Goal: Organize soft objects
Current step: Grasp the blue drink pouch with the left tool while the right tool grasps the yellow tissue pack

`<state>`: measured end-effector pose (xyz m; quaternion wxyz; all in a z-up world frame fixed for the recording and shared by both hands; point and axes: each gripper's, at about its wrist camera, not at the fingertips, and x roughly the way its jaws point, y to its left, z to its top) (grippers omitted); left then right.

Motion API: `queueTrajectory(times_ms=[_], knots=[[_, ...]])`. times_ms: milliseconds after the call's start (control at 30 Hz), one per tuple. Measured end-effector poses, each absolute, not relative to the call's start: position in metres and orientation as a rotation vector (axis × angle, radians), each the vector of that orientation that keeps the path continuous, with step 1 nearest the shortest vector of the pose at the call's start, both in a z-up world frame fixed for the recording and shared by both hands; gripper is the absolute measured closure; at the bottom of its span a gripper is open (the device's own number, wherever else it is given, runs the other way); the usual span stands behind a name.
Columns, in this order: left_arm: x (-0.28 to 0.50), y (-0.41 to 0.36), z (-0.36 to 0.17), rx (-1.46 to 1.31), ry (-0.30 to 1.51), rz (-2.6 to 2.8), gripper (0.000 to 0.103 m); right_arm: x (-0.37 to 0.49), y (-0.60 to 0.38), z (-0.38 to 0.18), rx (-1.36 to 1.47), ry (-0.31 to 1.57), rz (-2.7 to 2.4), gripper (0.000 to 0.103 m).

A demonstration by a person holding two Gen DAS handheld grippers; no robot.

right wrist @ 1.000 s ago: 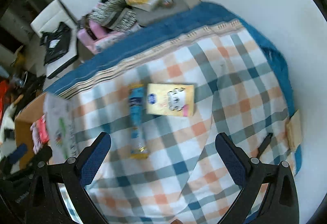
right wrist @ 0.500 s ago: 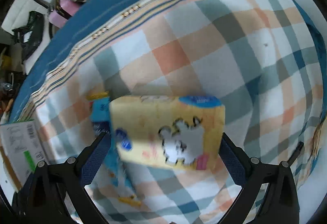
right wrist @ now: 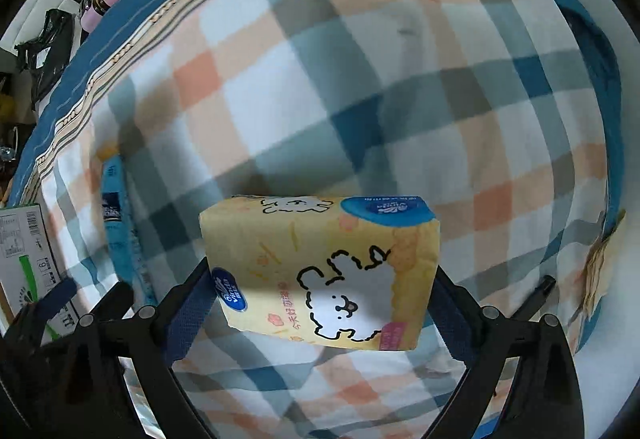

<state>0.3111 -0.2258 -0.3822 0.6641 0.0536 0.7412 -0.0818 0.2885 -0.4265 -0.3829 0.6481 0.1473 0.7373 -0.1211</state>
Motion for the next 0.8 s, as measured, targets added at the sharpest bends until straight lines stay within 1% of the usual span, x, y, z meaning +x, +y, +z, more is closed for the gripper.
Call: queueTrajectory(times_ms=[133,167,200,233,267,333,367,400,467,667,733,800], knots=[[0.315,-0.249,-0.398,0.165,1.681,-0.232,0.006,0.284,-0.430,-0.389,0.378,1.678,-0.257,0.003],[0.315,-0.252,-0.401,0.180,1.678,-0.235,0.014,0.284,-0.430,-0.391,0.377,1.678,-0.256,0.003],[0.315,-0.254,-0.403,0.189,1.678,-0.237,0.033,0.284,-0.430,-0.393,0.371,1.683,-0.255,0.003],[0.315,-0.254,-0.408,0.196,1.686,-0.233,0.038,0.289,-0.443,-0.395,0.372,1.689,-0.252,0.003],[0.315,-0.253,-0.410,0.192,1.687,-0.233,0.041,0.288,-0.442,-0.398,0.382,1.696,-0.250,0.003],[0.314,-0.249,-0.407,0.186,1.672,-0.221,0.054,0.294,-0.438,-0.407,0.390,1.710,-0.256,0.003],[0.313,-0.245,-0.406,0.186,1.671,-0.220,0.065,0.295,-0.438,-0.409,0.394,1.716,-0.258,0.003],[0.313,-0.242,-0.404,0.182,1.675,-0.220,0.073,0.296,-0.439,-0.412,0.403,1.721,-0.258,0.003],[0.311,-0.236,-0.404,0.178,1.690,-0.222,0.074,0.289,-0.440,-0.419,0.418,1.726,-0.256,0.003],[0.323,-0.219,-0.411,0.147,1.700,-0.230,0.069,0.283,-0.436,-0.422,0.383,1.734,-0.216,0.003],[0.325,-0.223,-0.412,0.162,1.696,-0.224,0.068,0.282,-0.431,-0.423,0.362,1.738,-0.207,0.000],[0.325,-0.224,-0.412,0.162,1.693,-0.216,0.068,0.281,-0.427,-0.426,0.352,1.746,-0.199,0.000]])
